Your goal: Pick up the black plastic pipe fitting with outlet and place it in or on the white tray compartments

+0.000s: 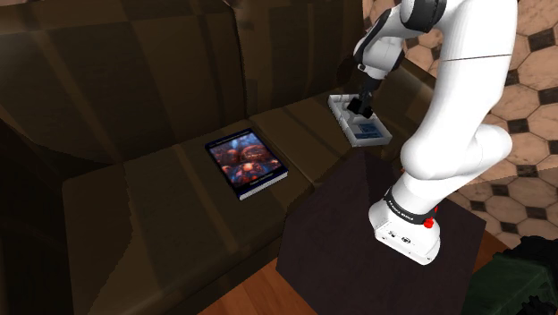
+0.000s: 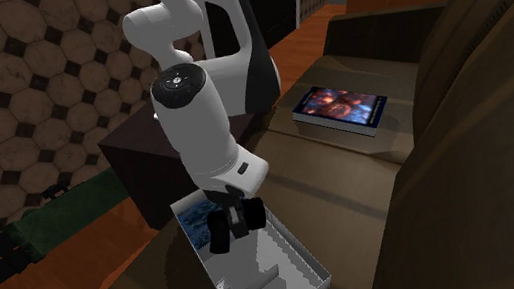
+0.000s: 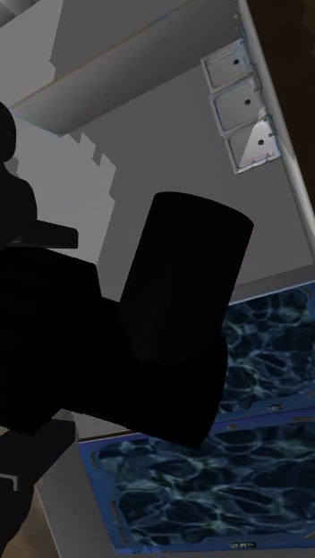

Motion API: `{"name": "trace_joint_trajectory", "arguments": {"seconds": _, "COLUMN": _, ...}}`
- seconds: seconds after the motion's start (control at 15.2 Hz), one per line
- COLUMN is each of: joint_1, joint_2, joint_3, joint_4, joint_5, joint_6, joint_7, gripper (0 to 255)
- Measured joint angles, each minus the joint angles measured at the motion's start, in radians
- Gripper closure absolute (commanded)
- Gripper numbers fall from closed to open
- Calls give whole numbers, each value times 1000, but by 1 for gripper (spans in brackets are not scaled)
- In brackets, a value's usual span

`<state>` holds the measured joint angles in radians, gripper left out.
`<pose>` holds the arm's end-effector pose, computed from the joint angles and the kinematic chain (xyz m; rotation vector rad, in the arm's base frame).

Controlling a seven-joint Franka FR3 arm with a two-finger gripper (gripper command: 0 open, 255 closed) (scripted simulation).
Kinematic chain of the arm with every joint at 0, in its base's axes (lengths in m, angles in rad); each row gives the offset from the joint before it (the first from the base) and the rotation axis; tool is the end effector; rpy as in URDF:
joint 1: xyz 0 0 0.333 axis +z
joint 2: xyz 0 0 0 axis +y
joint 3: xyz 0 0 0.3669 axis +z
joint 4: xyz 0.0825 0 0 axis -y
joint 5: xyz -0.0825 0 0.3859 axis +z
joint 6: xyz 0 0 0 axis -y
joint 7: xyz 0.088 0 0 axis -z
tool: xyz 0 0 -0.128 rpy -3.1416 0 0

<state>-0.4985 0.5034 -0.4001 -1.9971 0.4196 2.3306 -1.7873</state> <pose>0.4018 -0.4685 0.2355 -2.8748 -0.9113 -0.1024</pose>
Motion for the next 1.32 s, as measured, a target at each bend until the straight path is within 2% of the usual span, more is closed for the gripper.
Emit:
{"name": "trace_joint_trajectory", "arguments": {"seconds": 0.4, "joint_1": -6, "joint_2": 15, "joint_3": 5, "joint_4": 3, "joint_5": 9, "joint_6": 10, "joint_7": -8, "gripper": 255}}
{"name": "trace_joint_trajectory", "arguments": {"seconds": 0.46, "joint_1": -6, "joint_2": 15, "joint_3": 5, "joint_4": 3, "joint_5": 9, "joint_6": 10, "joint_7": -8, "gripper": 0}}
{"name": "trace_joint_trajectory", "arguments": {"seconds": 0.86, "joint_1": -6, "joint_2": 15, "joint_3": 5, "joint_4": 3, "joint_5": 9, "joint_6": 10, "joint_7": -8, "gripper": 0}}
{"name": "trace_joint_trajectory", "arguments": {"seconds": 1.12, "joint_1": 8, "joint_2": -52, "joint_3": -25, "joint_4": 17, "joint_5": -37, "joint_6": -62, "joint_7": 22, "gripper": 0}}
{"name": "trace_joint_trajectory", "arguments": {"seconds": 1.32, "joint_1": 10, "joint_2": -67, "joint_3": -32, "joint_4": 20, "joint_5": -48, "joint_6": -80, "joint_7": 28, "gripper": 0}}
